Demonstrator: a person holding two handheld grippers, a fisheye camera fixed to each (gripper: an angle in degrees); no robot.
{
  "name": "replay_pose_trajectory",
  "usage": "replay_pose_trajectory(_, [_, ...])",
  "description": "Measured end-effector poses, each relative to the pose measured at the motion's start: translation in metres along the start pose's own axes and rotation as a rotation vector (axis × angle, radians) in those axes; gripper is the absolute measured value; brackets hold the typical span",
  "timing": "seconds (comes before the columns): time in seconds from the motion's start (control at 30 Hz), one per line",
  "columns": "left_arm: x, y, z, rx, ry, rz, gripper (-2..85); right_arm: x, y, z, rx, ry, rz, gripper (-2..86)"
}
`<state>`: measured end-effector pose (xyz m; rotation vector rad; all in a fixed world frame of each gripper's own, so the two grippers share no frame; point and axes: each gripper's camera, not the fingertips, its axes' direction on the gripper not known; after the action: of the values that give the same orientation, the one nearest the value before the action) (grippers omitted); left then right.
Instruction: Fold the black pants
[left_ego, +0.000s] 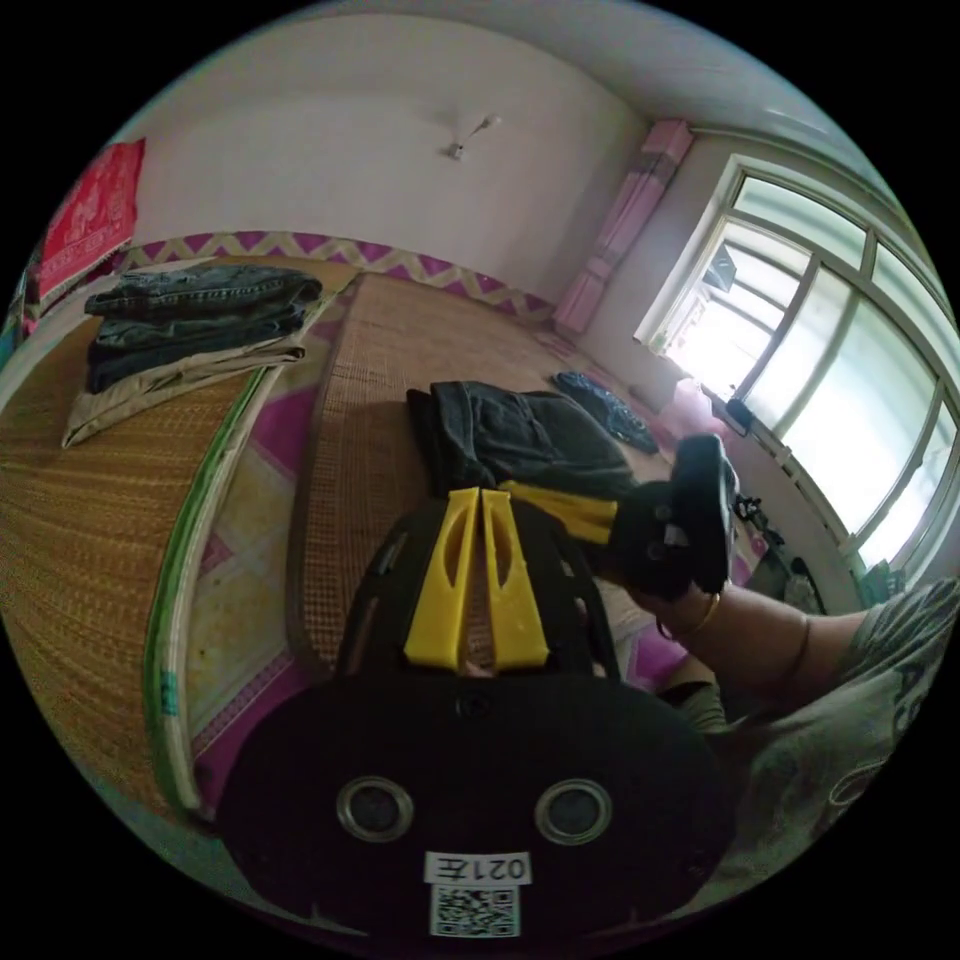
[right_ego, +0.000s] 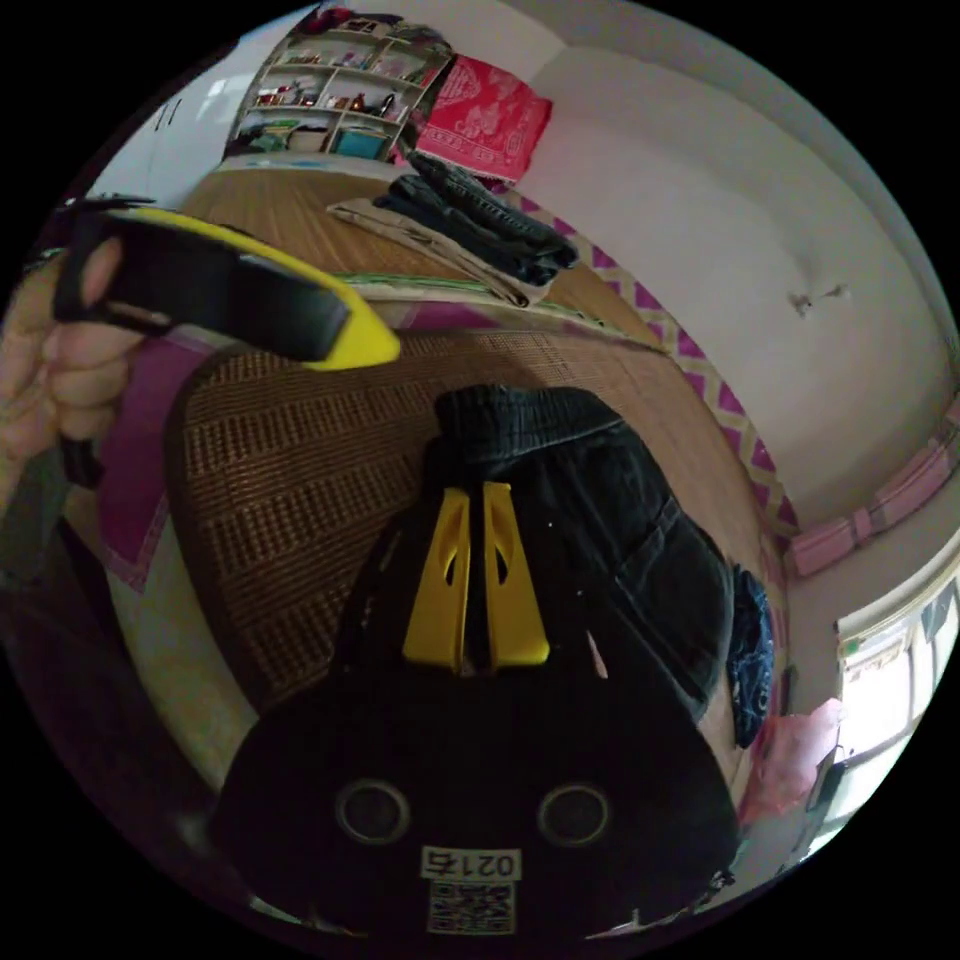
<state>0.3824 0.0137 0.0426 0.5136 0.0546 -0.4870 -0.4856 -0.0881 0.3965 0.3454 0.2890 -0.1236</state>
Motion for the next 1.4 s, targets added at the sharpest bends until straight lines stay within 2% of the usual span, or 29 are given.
replay_pose_trajectory(0.1, [-0.025,-0.027,0.005,-0.019,0.035,-0.028,5.9,0.049,0.023,-0.005,0.000,-0.191,0.079,4.0])
replay_pose_trajectory(0.17, [-0.049,-0.048,0.013,-0.063,0.088,-0.048,10.2,0.122,0.062,-0.018,0.062,-0.256,0.288,9.6])
replay_pose_trajectory(0.23, [-0.069,-0.063,0.018,-0.094,0.120,-0.076,12.0,0.189,0.104,-0.021,0.101,-0.248,0.496,11.4])
replay_pose_trajectory(0.3, [-0.092,-0.075,0.023,-0.125,0.133,-0.117,13.4,0.255,0.148,-0.006,0.087,-0.253,0.681,12.6])
replay_pose_trajectory(0.4, [-0.132,-0.090,0.030,-0.181,0.154,-0.211,15.2,0.341,0.215,0.050,0.014,-0.387,0.893,14.7])
replay_pose_trajectory(0.47, [-0.157,-0.096,0.040,-0.261,0.208,-0.264,15.9,0.383,0.256,0.103,0.006,-0.621,1.000,16.3])
replay_pose_trajectory(0.57, [-0.174,-0.103,0.044,-0.347,0.202,-0.262,15.8,0.404,0.285,0.158,0.011,-0.853,1.075,16.7])
replay_pose_trajectory(0.7, [-0.193,-0.115,0.037,-0.392,0.230,-0.252,12.7,0.418,0.296,0.189,0.010,-0.931,1.067,14.6])
replay_pose_trajectory(0.8, [-0.213,-0.116,0.037,-0.403,0.335,-0.295,8.2,0.418,0.299,0.216,-0.010,-0.989,1.055,10.6])
replay_pose_trajectory(0.9, [-0.231,-0.117,0.016,-0.336,0.397,-0.341,6.4,0.422,0.307,0.218,-0.009,-0.970,1.082,6.8])
replay_pose_trajectory(1.0, [-0.236,-0.126,-0.022,-0.234,0.469,-0.309,5.3,0.423,0.277,0.183,0.050,-0.945,0.977,5.7])
replay_pose_trajectory(1.07, [-0.241,-0.142,-0.069,-0.144,0.477,-0.249,5.2,0.415,0.217,0.148,0.061,-0.866,0.809,5.5])
replay_pose_trajectory(1.2, [-0.271,-0.174,-0.161,0.031,0.413,-0.205,5.1,0.403,0.108,0.121,0.141,-0.863,0.640,5.5])
replay_pose_trajectory(1.27, [-0.300,-0.202,-0.224,0.128,0.319,-0.192,5.1,0.395,0.019,0.121,0.199,-0.888,0.542,5.5])
replay_pose_trajectory(1.4, [-0.346,-0.247,-0.294,0.212,0.160,-0.219,5.1,0.373,-0.119,0.142,0.254,-0.914,0.447,5.6])
